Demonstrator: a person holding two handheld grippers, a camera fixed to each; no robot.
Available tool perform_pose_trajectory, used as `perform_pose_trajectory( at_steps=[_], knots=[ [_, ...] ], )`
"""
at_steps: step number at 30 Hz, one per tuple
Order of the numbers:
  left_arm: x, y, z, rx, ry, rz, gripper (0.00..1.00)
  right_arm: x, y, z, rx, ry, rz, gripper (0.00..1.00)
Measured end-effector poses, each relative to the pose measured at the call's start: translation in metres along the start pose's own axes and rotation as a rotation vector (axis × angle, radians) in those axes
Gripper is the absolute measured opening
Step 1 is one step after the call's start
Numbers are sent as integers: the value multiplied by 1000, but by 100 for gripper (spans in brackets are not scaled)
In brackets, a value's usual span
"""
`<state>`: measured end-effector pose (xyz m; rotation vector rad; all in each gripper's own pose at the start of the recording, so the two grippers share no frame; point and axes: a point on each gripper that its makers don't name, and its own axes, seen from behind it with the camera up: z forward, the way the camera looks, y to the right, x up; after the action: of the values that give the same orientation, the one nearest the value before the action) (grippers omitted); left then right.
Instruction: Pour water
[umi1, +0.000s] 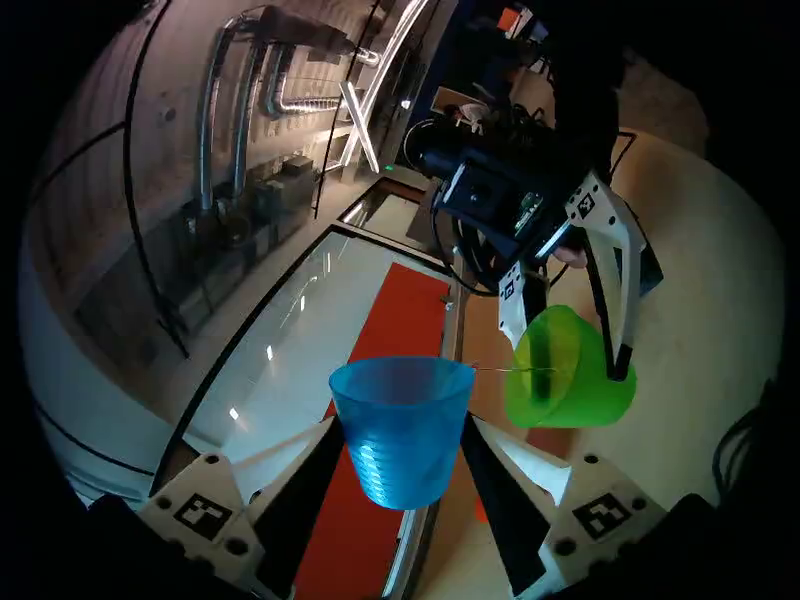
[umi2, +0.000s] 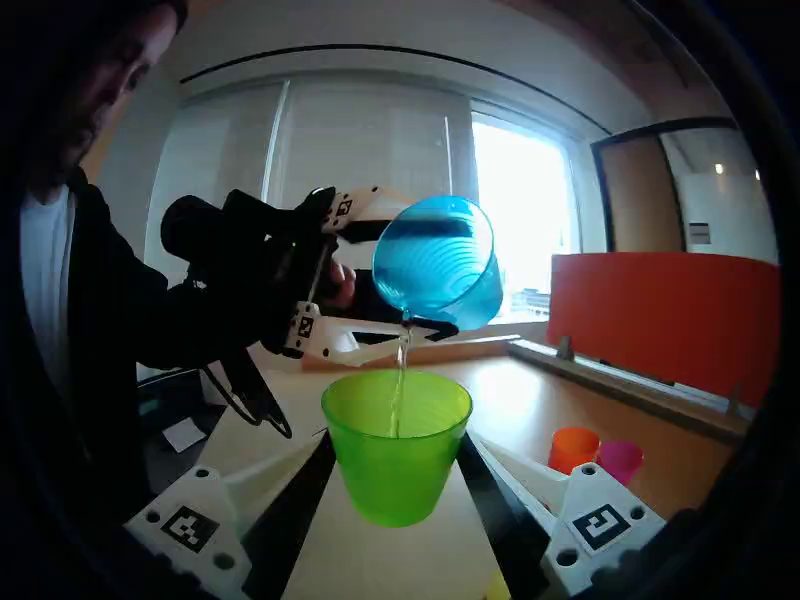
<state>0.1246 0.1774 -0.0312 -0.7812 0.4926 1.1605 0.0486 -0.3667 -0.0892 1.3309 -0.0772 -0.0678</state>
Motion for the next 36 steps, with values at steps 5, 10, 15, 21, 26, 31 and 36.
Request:
perform_pose_trajectory(
  at_steps=[5,10,15,21,26,31,36],
  knots=[
    [2,3,0,-6,3,14,81,0,-1,0,2,-1,0,86],
    [2,3,0,-5,3,22,81,-1,-1,0,2,-3,-2,86],
    [2,1,0,0,2,30,81,0,-1,0,1,-3,-2,86],
    [3,3,0,-3,1,46,81,-1,-1,0,-1,-5,-5,86],
    [2,4,-1,-4,0,49,81,0,-1,1,0,-4,-5,86],
    [1,3,-2,-2,-2,55,81,0,-1,2,-1,-5,-7,86],
    [2,4,-3,-5,1,59,81,0,0,2,-1,-6,-6,86]
  ],
)
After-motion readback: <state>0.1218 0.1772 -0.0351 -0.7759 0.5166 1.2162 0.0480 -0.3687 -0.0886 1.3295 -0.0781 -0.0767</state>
